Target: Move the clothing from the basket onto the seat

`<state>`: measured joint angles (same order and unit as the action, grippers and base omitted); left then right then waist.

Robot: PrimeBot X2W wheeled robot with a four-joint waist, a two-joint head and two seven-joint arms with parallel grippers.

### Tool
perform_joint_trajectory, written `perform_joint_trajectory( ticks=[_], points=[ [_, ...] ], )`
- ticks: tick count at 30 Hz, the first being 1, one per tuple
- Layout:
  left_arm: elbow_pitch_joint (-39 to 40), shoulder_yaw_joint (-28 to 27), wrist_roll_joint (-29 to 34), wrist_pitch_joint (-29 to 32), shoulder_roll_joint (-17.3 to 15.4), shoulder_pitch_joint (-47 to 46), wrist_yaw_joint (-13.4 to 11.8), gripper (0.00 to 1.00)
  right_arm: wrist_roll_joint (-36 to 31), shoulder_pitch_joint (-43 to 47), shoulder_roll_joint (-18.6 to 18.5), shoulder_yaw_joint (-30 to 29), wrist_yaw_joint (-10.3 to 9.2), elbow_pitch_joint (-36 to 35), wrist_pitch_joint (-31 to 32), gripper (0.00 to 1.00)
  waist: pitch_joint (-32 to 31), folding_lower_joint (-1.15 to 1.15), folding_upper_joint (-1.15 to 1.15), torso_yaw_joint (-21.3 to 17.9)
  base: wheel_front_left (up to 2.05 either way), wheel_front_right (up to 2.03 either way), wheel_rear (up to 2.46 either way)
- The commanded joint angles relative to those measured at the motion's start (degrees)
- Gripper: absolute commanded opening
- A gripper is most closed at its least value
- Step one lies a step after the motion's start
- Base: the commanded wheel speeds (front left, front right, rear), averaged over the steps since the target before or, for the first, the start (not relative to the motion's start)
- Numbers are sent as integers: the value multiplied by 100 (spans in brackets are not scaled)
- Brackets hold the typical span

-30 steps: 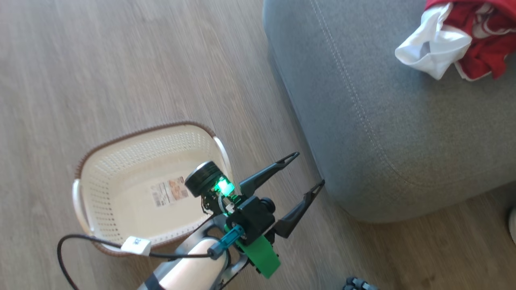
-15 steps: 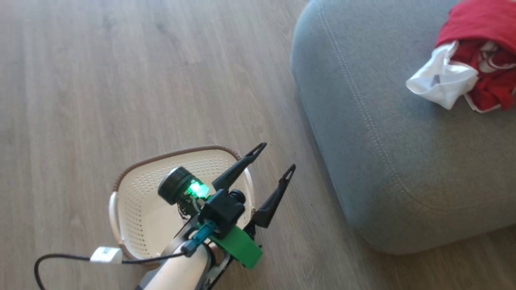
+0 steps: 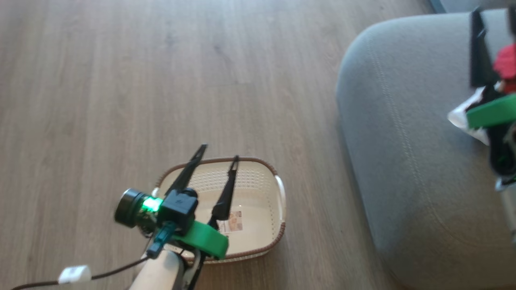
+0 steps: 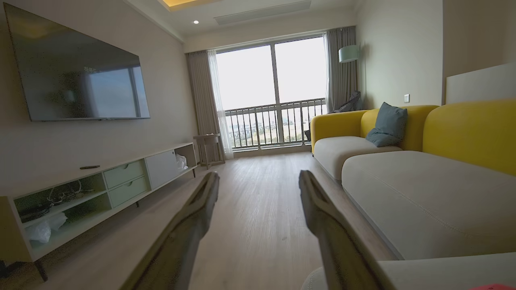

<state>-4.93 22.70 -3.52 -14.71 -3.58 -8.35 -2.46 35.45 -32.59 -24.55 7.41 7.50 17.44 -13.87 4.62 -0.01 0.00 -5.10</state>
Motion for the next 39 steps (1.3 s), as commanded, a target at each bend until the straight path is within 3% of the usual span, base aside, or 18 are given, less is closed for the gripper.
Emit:
perform_joint_trajectory(
  ticks=[1,6,13,24,39],
  points=[
    [160,-300,-29,-29,52,-67,-99,100,29,67,50,77,-1,-307,-42,100,-116,1,0,204,0,0,0],
    [230,-752,-110,-29,64,98,-438,100,-37,690,334,275,-1,-772,-104,100,-129,1,0,472,0,0,0],
    [208,-1091,-286,-29,68,216,-764,100,-203,1537,1034,-3,-1,-1103,-111,100,-110,1,0,870,0,0,0],
    [135,-1145,-371,-29,69,287,-711,100,-433,2294,1737,15,-1,-816,-112,100,-26,1,0,978,0,0,0],
    [0,-1255,-532,-29,69,368,-529,100,-795,2506,1940,111,-1,-727,-112,100,45,1,0,901,0,0,0]
  ],
)
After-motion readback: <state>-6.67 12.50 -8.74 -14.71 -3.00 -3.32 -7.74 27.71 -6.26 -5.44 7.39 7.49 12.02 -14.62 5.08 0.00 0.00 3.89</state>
